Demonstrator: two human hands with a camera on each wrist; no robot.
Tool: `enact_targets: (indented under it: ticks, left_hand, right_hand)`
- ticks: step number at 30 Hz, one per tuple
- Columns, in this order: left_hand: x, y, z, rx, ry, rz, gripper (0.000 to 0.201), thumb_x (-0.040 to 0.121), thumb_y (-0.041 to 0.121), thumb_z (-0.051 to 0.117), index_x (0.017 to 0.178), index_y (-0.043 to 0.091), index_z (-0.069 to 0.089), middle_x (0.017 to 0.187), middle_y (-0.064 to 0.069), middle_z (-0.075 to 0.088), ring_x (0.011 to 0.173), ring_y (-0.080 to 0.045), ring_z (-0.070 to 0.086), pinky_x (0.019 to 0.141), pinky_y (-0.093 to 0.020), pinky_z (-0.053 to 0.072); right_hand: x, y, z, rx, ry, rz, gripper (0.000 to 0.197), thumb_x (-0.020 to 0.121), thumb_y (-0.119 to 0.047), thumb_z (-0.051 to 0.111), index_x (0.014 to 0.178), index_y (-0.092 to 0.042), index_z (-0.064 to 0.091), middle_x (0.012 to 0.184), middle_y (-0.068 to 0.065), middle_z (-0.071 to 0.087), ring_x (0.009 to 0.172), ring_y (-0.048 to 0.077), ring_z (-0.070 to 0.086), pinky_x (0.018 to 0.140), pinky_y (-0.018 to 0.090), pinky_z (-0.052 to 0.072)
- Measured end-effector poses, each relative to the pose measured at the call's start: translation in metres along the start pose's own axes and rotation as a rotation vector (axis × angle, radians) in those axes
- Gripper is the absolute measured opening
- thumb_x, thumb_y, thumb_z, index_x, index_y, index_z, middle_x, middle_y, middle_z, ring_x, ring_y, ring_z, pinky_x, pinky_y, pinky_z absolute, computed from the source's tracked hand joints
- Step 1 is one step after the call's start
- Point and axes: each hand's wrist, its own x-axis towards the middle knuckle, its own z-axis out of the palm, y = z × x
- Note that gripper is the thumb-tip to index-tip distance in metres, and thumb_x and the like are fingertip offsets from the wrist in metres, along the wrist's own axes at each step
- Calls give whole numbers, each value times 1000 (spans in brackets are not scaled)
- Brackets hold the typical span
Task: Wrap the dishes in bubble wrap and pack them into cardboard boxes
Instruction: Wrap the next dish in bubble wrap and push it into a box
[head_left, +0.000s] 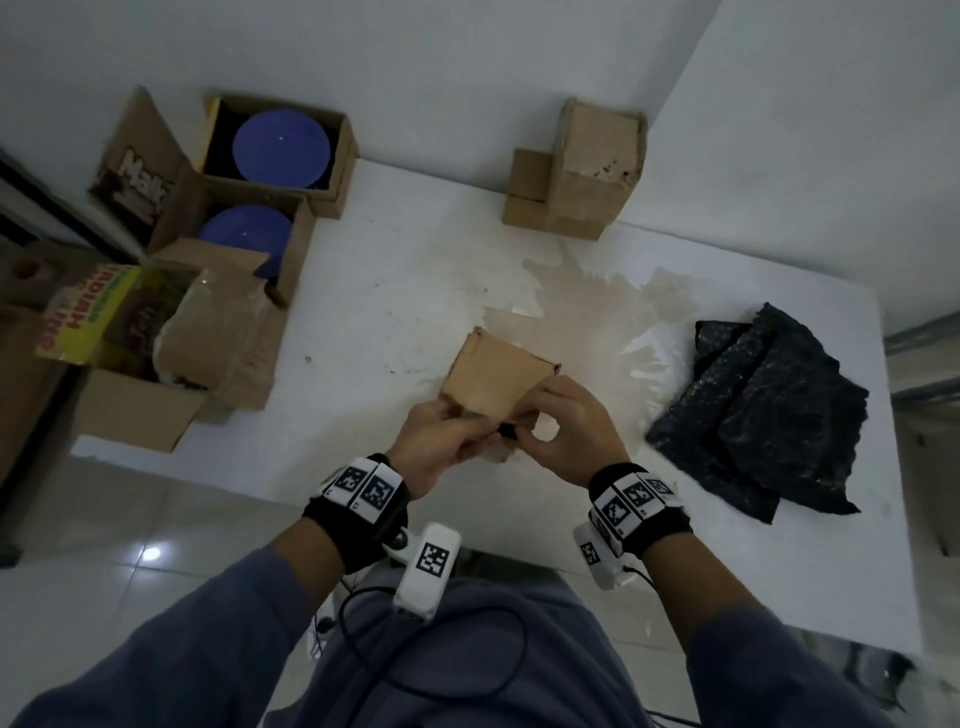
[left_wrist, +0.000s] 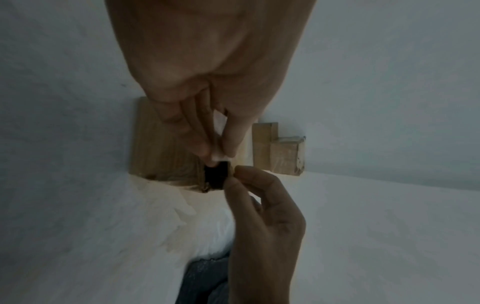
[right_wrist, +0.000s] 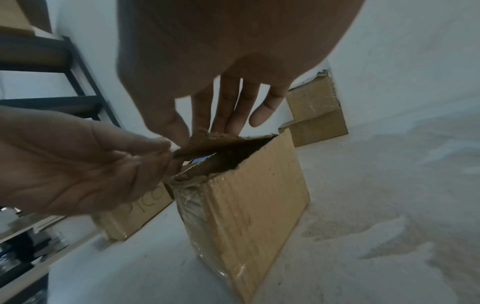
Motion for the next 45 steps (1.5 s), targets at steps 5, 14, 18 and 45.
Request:
enact_targets:
  ticks: [5,14,18,45]
  left_hand:
    - [-2,-30,-2,-139,197,-17,37,78,9,82,110,5,64,95,-15,72,83,-21,67,70,-26,55]
    - [10,-65,15,-326,410,110,34,84,1,74,107,11,51,94,-16,67,81,-20,65,80,-30,56]
    - [14,-70,19,-371,400,136,35,87,0,69,113,9,47,95,-16,66,79,-18,66,75,-26,58]
    - [24,-77,31,201,492,222,32,90,-9,41,98,9,66,98,-9,72,95,-23,69,92,-36,55]
  right_hand:
    - [7,6,-2,15,-13,-29,23,71,-23,74,93,-16,71,103,-2,64,96,18,60,82,39,47]
    - [13,19,12,-123,-219,61,63,71,-46,70,129,-27,55,152,7,30,141,28,27,118,54,10]
    - [11,25,20,-87,-246,105,67,72,-59,63,132,-31,52,153,8,26,142,28,25,115,54,20]
    - [4,32,37,-112,-116,30,62,73,-46,68,128,-20,58,152,16,33,142,35,26,111,53,31]
